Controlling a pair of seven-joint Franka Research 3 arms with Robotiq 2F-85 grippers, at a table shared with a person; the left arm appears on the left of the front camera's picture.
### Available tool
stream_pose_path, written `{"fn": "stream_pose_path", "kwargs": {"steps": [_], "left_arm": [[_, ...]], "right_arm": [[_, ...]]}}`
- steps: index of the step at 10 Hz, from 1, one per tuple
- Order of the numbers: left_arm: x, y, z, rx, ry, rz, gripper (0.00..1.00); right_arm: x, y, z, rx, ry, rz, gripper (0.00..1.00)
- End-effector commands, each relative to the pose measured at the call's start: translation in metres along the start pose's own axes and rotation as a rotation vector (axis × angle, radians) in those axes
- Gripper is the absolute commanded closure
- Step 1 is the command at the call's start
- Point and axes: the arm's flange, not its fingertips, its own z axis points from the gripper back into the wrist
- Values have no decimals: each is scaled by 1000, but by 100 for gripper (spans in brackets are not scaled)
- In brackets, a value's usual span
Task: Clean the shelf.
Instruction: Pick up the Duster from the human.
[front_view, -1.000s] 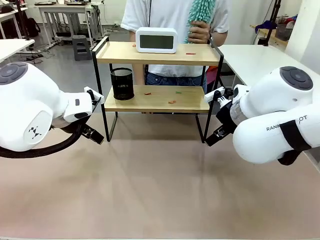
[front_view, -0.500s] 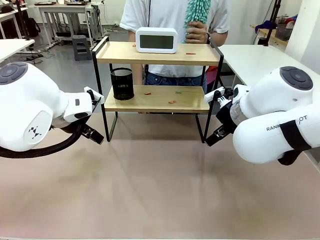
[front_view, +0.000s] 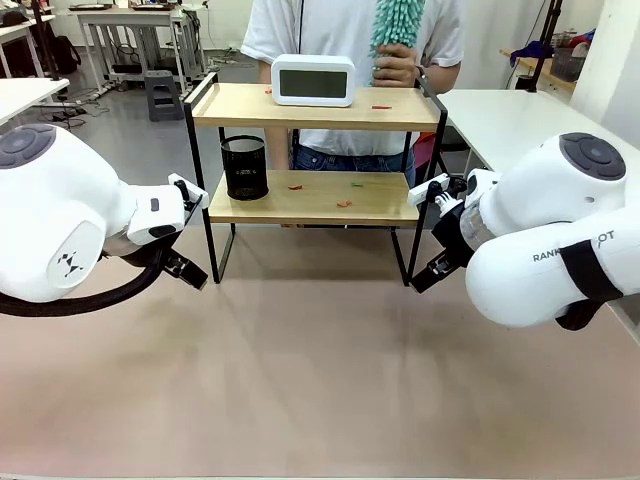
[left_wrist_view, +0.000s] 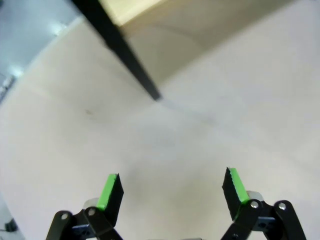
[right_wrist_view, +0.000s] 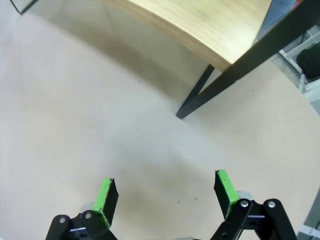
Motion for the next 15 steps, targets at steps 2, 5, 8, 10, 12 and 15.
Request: {"fn": "stream_pose_path", "kwargs": {"steps": [2, 5, 8, 10, 12, 15], "left_arm": [[-2, 9, 125, -346, 86, 24, 0], [-62, 78, 209, -409, -184, 349, 0], [-205, 165, 208, -464, -591, 850, 0], [-265, 187, 153, -581, -664, 1092, 0], [-210, 213, 252, -459, -448, 837, 0], [-210, 213, 252, -459, -448, 837, 0]], "right_arm": [[-19, -14, 143, 233, 59, -186, 0], [-105, -69, 239, 439, -202, -441, 0], [-261, -143, 227, 560, -435, -905, 0], [-325, -154, 193, 548, -487, -1163, 0], [-257, -193, 292, 566, -418, -917, 0], [-257, -193, 292, 566, -418, -917, 0]]}}
